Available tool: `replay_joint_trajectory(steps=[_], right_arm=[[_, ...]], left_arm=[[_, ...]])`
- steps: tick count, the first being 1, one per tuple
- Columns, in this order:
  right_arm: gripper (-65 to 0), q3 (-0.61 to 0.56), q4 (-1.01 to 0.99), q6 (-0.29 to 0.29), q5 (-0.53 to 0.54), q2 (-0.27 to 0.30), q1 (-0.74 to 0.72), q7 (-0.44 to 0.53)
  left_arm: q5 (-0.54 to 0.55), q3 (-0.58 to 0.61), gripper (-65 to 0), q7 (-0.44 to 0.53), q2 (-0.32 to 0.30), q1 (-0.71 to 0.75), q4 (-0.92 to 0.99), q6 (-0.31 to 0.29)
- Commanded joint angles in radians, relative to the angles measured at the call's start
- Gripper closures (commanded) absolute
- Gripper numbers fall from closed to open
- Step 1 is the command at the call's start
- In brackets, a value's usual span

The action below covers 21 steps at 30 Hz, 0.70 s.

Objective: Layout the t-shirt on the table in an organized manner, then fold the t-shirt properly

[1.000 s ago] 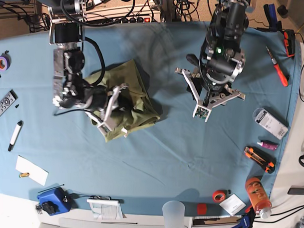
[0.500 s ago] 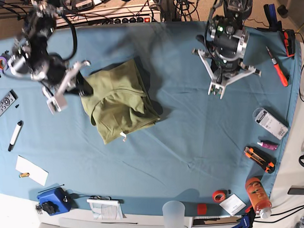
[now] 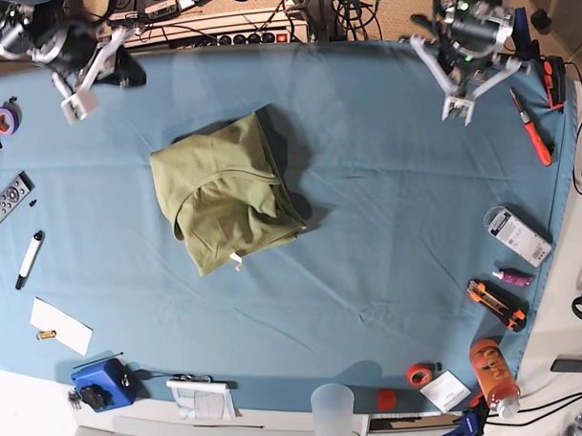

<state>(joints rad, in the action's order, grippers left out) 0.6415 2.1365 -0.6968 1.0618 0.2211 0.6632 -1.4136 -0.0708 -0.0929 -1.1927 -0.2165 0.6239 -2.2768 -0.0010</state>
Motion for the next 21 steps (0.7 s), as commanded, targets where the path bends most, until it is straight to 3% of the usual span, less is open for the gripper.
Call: replay_joint_trajectory(steps=[1, 7, 13, 21], right_arm=[[0.0, 0.008, 0.016, -0.001, 0.019, 0.012, 0.027, 0.017], [0.0, 0.008, 0.015, -0.001, -0.033, 0.011, 0.142, 0.017], [0.0, 0.008, 0.011, -0.001, -0.103, 0.011, 0.221, 0.017], [0.0, 0.006, -0.090, -0.001, -0.173, 0.012, 0.254, 0.017]], left_arm=[[0.002, -0.018, 0.0, 0.017, -0.002, 0.029, -0.019, 0.000], [0.011, -0.069, 0.0, 0.067, -0.002, 0.196, -0.018, 0.001], [0.129, -0.068, 0.0, 0.087, -0.002, 0.322, 0.009, -0.024], [0.136, -0.068, 0.0, 0.093, 0.000, 0.379, 0.092, -0.026]])
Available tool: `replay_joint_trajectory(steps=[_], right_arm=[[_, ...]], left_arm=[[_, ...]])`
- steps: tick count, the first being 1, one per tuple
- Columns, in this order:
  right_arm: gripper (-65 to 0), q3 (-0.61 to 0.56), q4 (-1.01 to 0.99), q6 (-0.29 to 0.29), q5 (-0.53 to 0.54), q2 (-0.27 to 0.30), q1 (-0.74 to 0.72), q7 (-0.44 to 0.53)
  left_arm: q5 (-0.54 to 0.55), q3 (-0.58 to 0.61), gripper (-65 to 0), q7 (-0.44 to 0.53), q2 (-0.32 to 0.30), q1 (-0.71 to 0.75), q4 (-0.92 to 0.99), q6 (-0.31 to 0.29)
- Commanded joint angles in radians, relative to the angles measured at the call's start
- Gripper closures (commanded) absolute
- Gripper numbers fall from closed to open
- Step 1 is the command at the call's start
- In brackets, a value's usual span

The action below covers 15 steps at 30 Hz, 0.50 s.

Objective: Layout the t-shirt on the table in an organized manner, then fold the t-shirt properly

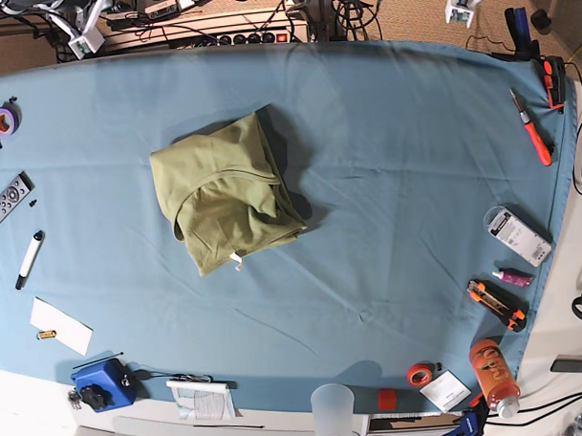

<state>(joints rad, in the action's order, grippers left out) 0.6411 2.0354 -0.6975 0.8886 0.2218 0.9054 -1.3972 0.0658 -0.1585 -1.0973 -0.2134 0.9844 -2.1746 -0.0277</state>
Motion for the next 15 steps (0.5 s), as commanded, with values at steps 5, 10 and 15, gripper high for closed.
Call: replay_joint_trajectory(steps=[5, 10, 15], right_arm=[[0.0, -0.018, -0.167, -0.001, 0.000, 0.055, 0.011, 0.001], [0.0, -0.126, -0.352, -0.001, -0.065, 0.137, -0.029, 0.001], [0.0, -0.248, -0.547, -0.001, -0.182, 0.142, -0.136, 0.001]], left_arm=[[0.038, -0.003, 0.0, 0.048, -0.002, 0.009, 0.137, 0.000], [0.074, -0.002, 0.0, 0.063, -0.002, -0.063, 0.336, -0.035], [0.082, -0.002, 0.0, 0.105, 0.001, -0.164, 0.534, -0.054]])
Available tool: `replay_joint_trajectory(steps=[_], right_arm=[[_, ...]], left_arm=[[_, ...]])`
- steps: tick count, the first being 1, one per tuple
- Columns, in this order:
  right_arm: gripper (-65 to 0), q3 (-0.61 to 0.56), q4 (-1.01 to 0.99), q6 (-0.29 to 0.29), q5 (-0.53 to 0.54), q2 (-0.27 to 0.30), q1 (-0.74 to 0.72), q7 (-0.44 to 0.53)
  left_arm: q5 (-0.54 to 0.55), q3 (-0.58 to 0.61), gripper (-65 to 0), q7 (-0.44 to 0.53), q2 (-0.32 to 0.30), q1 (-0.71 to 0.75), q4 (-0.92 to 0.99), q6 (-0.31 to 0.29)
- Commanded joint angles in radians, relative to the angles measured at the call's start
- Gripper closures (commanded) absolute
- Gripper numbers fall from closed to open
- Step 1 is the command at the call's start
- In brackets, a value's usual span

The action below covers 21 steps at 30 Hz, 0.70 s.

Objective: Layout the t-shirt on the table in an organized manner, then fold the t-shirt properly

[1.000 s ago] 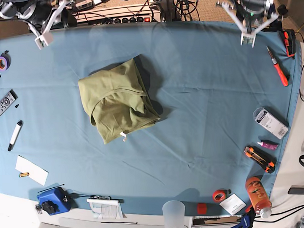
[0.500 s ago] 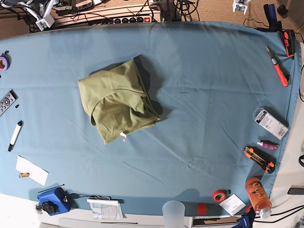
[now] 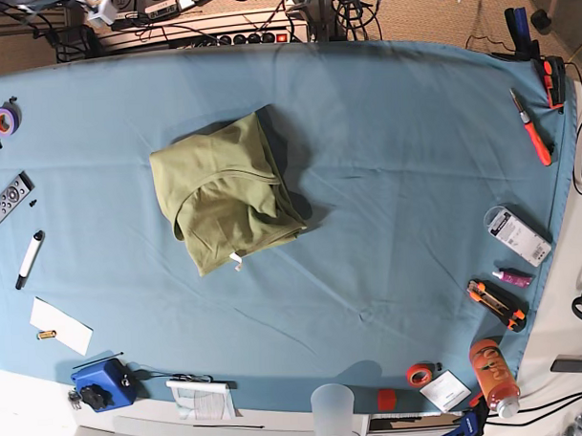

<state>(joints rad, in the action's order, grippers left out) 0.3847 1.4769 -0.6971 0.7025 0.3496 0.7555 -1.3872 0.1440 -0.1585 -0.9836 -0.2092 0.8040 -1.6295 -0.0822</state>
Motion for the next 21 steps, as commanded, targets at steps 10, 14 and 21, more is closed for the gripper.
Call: replay_joint_trajectory(steps=[10, 14, 21], right_arm=[[0.0, -0.306, -0.408, -0.001, -0.305, 0.013, -0.217, 0.360], [0.0, -0.418, -0.567, -0.001, -0.426, 0.013, -0.298, 0.537], [0.0, -0.539, -0.767, 0.021, -0.597, 0.008, -0.395, 0.874]], left_arm=[[0.010, -0.002, 0.0, 0.194, -0.002, -0.195, 0.426, -0.025], [0.011, -0.002, 0.0, 0.282, 0.000, -0.290, 0.605, -0.024], [0.010, -0.002, 0.0, 0.482, 0.034, -0.404, 0.827, -0.022]])
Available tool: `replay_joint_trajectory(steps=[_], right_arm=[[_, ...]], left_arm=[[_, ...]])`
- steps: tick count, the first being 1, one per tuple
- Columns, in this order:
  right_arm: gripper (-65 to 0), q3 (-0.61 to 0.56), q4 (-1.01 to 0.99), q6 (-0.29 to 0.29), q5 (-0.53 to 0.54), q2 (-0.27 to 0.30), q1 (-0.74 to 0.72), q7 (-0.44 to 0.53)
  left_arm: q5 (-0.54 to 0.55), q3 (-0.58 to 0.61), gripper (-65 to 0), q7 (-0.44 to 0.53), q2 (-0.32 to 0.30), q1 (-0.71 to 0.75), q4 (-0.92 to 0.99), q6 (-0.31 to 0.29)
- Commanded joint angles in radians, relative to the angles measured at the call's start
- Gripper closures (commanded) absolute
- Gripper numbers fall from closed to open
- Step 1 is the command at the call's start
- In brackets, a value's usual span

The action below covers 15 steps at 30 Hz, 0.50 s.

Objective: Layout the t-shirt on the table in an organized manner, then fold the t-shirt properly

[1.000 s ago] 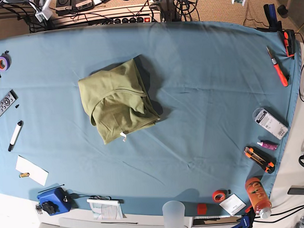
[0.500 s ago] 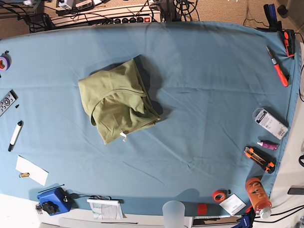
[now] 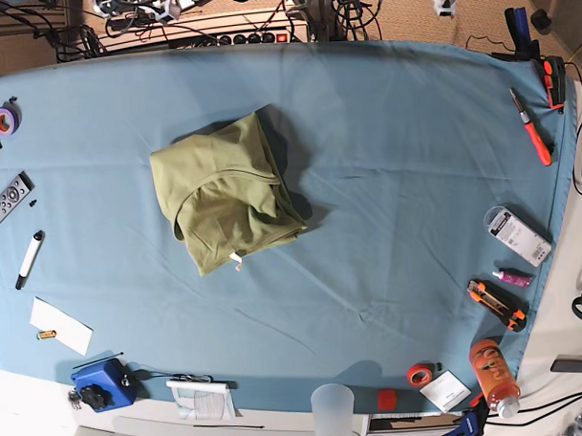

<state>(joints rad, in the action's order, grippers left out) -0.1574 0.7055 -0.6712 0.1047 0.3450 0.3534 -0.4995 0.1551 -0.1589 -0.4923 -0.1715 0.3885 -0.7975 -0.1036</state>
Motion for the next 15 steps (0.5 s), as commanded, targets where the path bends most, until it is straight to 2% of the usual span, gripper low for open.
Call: replay_joint_trajectory(steps=[1, 5, 7, 9, 11, 15], right_arm=[[0.0, -0.010, -0.018, 0.029, -0.018, 0.012, -0.003, 0.039], [0.0, -0.034, -0.097, 0.201, -0.077, 0.010, -0.032, 0.212], [0.0, -0.033, -0.135, 0.305, -0.117, 0.001, -0.048, 0.264], [0.0, -0.032, -0.165, 0.375, -0.131, -0.008, -0.066, 0.292], [0.0, -0.032, -0.177, 0.392, -0.130, -0.017, -0.082, 0.292], [0.0, -0.032, -0.175, 0.391, -0.120, -0.029, -0.091, 0.289]], left_arm=[[-0.002, -0.002, 0.0, 0.036, 0.004, 0.004, 0.023, 0.002], [-0.036, -0.002, 0.0, 0.213, 0.036, -0.023, 0.126, 0.001], [-0.060, -0.002, 0.0, 0.285, 0.050, -0.032, 0.164, 0.001], [-0.070, -0.002, 0.0, 0.324, 0.061, -0.039, 0.185, 0.001], [-0.074, -0.002, 0.0, 0.336, 0.070, -0.040, 0.184, 0.002], [-0.074, -0.002, 0.0, 0.333, 0.074, -0.040, 0.178, 0.002]])
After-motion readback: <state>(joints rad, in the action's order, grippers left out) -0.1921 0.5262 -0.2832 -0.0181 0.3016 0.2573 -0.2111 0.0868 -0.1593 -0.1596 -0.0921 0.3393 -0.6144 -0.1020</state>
